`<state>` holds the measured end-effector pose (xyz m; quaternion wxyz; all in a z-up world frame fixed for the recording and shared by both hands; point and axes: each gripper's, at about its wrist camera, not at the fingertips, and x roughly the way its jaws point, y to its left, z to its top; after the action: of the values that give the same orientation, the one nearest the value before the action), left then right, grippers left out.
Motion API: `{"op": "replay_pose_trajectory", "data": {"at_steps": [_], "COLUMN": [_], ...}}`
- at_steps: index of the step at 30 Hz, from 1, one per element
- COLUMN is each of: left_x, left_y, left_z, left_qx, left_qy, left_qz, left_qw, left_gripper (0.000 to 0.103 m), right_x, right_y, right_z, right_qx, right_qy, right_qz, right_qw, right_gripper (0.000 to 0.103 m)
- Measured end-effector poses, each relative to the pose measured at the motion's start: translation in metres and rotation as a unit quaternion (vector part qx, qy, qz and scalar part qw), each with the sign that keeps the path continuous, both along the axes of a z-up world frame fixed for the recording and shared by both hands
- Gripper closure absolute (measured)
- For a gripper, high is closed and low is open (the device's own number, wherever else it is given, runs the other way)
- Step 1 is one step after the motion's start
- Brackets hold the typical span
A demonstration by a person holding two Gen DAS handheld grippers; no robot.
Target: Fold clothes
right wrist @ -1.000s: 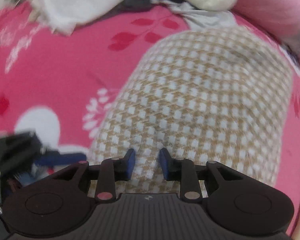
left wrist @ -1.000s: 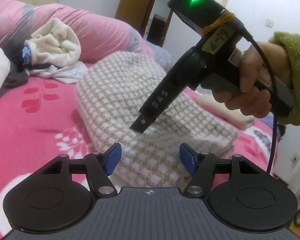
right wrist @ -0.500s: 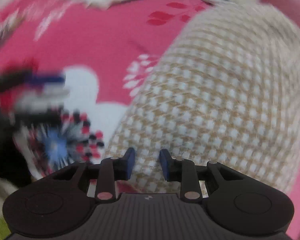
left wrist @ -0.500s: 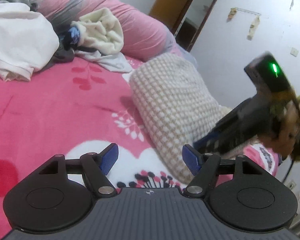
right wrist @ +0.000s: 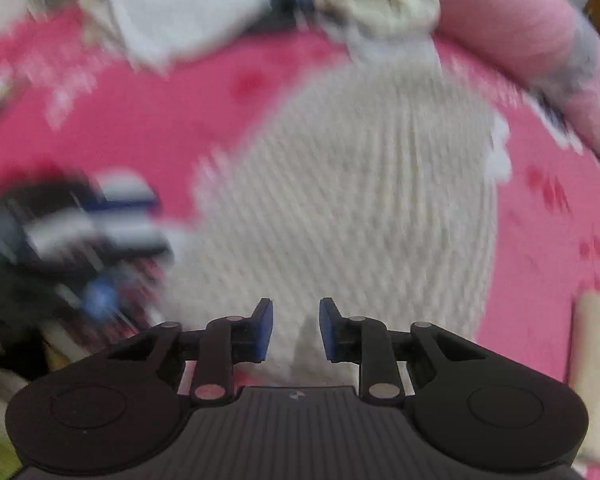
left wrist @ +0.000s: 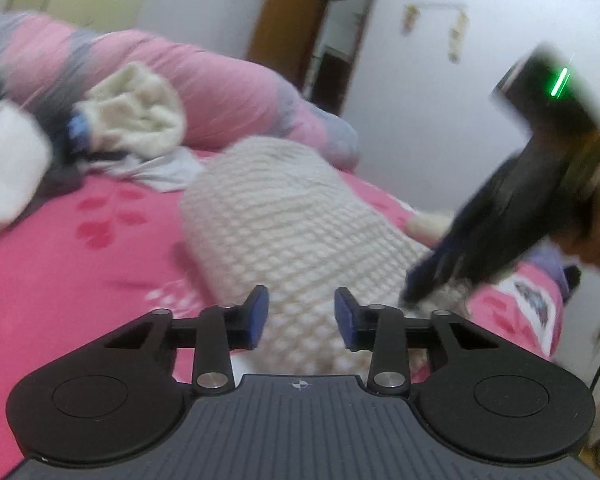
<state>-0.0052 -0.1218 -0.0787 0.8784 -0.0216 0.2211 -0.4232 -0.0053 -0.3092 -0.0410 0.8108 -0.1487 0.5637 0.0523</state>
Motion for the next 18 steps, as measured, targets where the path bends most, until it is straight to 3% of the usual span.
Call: {"op": "replay_pose_trajectory", "data": {"at_steps": [2, 3, 4, 9, 13, 17, 18], "left_x": [-0.005, -0.008, -0.015, -0.003, -0.006, -0.002, -0.001], "left_y": [-0.022, -0.033, -0.036, -0.025, -0.028, -0.033, -0.032], "left_z": [-0.013, -0.020, -0.022, -0.015, -0.010, -0.007, -0.007], "left_qx": [0.043, 0.065, 0.072, 0.065, 0.089, 0.101, 0.098], "left_qy": [-0.020, -0.030, -0.055, -0.015, -0.022, -0.012, -0.008], "left_qz": [-0.014, -0.022, -0.016, -0.020, -0.028, -0.028, -0.027], "left_qw": [0.9988, 0.9972, 0.9958, 0.9975, 0.9954, 0.9945, 0.9947], "left_gripper": [0.072, 0.072, 0.072, 0.070, 0.068, 0.068, 0.068], "right_x": [-0.008, -0.010, -0.010, -0.005, 0.008, 0.033, 0.041], "right_y": [-0.014, -0.018, -0.021, -0.042, -0.045, -0.050, -0.051], "right_z": [-0.044, -0.051, -0.046, 0.000, 0.061, 0.063, 0.047], "right_qx": [-0.011, -0.006, 0.004, 0.070, 0.086, 0.093, 0.084], "right_qy": [-0.003, -0.008, -0.012, -0.017, -0.110, -0.154, -0.141], "right_qz": [0.000, -0.006, -0.020, -0.071, -0.060, -0.040, -0.042], "right_qw": [1.000, 1.000, 1.000, 0.995, 0.988, 0.983, 0.986], "right_gripper": [0.079, 0.079, 0.079, 0.081, 0.081, 0.081, 0.081]}}
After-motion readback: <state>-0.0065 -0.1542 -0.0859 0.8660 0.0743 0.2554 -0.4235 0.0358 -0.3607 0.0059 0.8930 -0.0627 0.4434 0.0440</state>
